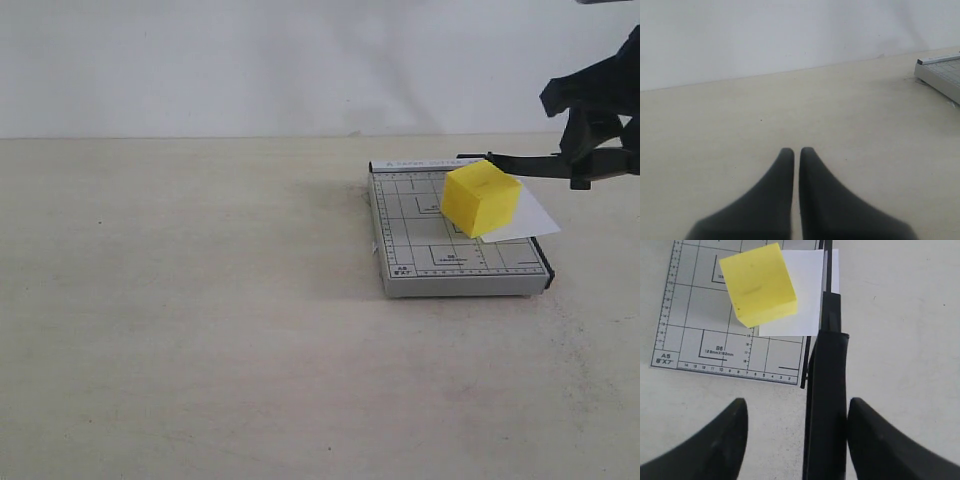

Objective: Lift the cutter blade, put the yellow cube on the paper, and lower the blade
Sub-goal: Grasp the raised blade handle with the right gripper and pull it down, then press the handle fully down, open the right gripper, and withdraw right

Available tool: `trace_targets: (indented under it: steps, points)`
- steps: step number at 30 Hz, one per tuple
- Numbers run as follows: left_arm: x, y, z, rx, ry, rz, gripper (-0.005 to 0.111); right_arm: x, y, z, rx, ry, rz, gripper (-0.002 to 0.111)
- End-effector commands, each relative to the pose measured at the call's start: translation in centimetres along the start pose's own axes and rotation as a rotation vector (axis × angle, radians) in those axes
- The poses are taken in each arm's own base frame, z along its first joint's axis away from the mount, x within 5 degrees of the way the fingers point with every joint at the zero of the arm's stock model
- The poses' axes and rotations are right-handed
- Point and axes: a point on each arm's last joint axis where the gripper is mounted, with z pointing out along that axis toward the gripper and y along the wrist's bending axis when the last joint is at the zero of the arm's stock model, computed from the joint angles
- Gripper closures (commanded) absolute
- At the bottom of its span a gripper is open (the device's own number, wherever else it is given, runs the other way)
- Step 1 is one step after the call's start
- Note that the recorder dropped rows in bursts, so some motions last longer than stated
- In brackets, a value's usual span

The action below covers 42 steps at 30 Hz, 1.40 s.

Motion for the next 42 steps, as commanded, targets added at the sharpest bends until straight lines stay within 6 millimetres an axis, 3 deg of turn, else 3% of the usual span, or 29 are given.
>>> trace_targets:
  steps: [1,5,11,19,31,42]
  points:
    - [0.1,0.0,0.0,-0.002,-0.002,-0.019,0.102,-0.2,-0.1,0.8,0.005,0.017,-0.003,0.053]
    - [0.1,0.0,0.0,-0.002,-0.002,-0.016,0.102,-0.1,-0.1,0.8,0.005,0.023,-0.001,0.071]
    - [0.1,0.0,0.0,-0.002,-0.002,-0.016,0.102,0.2,-0.1,0.8,0.004,0.059,-0.005,0.109]
    - [0.1,0.0,0.0,-0.002,-0.002,-0.016,0.102,1.3,0.0,1.6,-0.010,0.122,0.003,0.108]
    - [0.1,0.0,0.0,-0.002,-0.002,-0.016,0.102,8.4,1.1,9.9,-0.133,0.354,0.050,0.108]
    - [0.1,0.0,0.0,-0.002,-0.002,-0.016,0.102,10.2,1.1,12.3,-0.117,0.320,0.072,0.108]
